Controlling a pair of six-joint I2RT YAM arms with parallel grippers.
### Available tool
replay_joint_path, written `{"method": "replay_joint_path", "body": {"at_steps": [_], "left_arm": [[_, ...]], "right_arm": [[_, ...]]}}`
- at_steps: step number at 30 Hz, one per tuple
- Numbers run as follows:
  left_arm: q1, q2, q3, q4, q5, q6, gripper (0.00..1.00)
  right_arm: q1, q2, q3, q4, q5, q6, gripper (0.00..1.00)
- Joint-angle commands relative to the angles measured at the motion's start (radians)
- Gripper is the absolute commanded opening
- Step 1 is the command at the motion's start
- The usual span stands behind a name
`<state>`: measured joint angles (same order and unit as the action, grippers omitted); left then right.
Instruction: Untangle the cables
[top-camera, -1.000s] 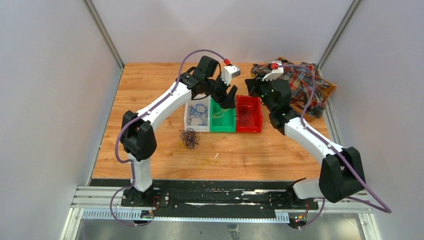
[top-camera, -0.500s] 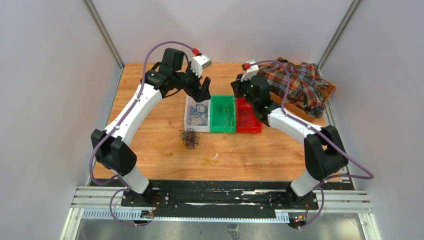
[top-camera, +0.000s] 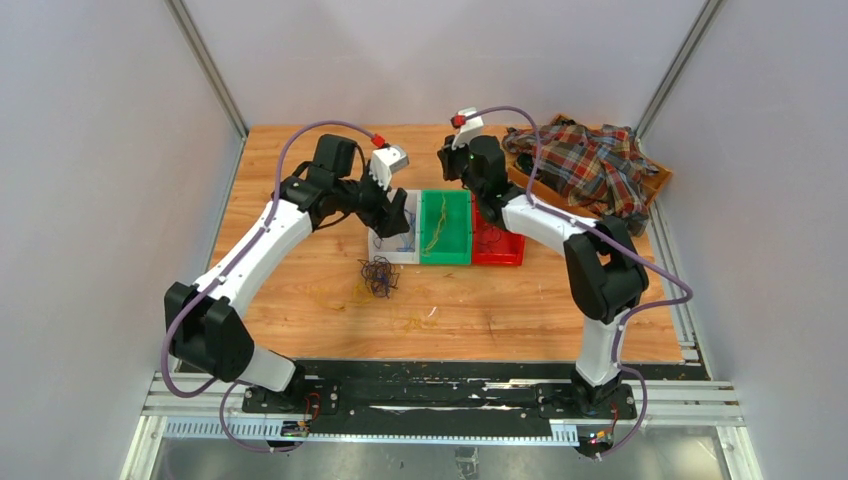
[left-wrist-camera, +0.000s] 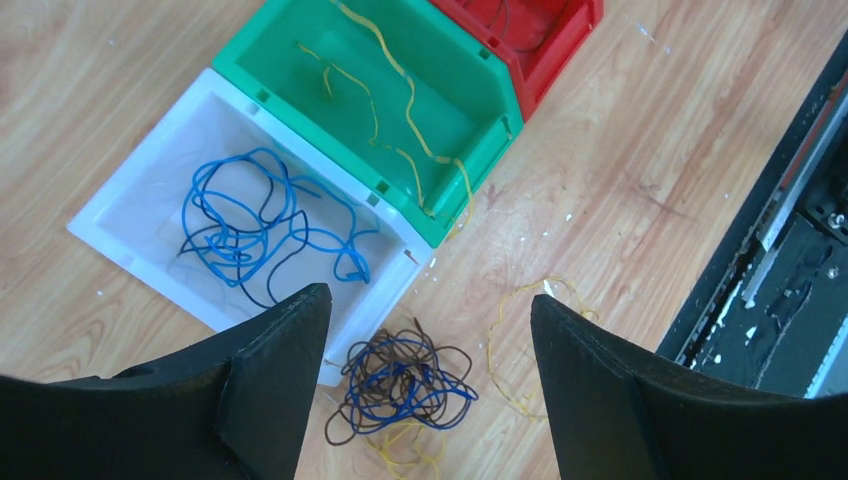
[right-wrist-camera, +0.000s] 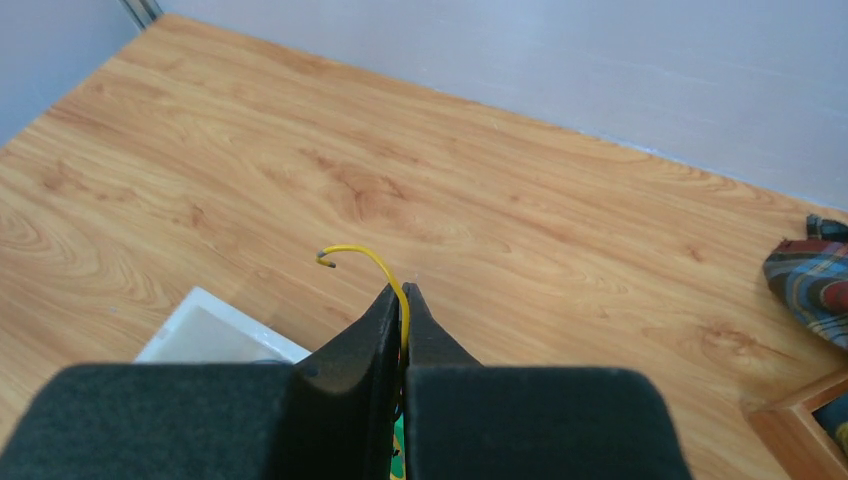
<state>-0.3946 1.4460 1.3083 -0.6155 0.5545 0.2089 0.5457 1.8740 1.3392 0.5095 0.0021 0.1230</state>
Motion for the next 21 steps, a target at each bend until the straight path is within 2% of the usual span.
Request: {"method": "replay_joint_path", "body": {"at_steps": [1,4,11,19,20,21], "left_arm": [[0.0,-0.012,-0.009,0.09,-0.002,-0.027,0.78],[0.0,-0.016,-0.034,0.156,-0.01,-0.078,0.78],[0.006,0.0,-0.014,0.155,-0.03,-0.071,0.78],[0.022,-0.011,0.031,0.155,-0.052,-0.061,0.76],[0.023,-0.014,0.037,0.155,-0.054,-0.056,0.76],[0.026,-0.017,0.042,0.153,-0.056,-0.051,0.75]], "right_arm": [[0.033,0.05,-0.01,0.058,0.036,-0.087,0.01],[0.047,0.036,-0.078,0.104,0.05,-0.117,0.0],[0.086,-0.005,-0.21,0.133,0.073,-0.183,0.01],[0.102,0.014,-0.257,0.075,0.044,-0.15,0.0],[0.103,0.02,-0.248,0.052,0.043,-0.147,0.02],[0.103,0.023,-0.24,0.031,0.041,-0.145,0.09]]}}
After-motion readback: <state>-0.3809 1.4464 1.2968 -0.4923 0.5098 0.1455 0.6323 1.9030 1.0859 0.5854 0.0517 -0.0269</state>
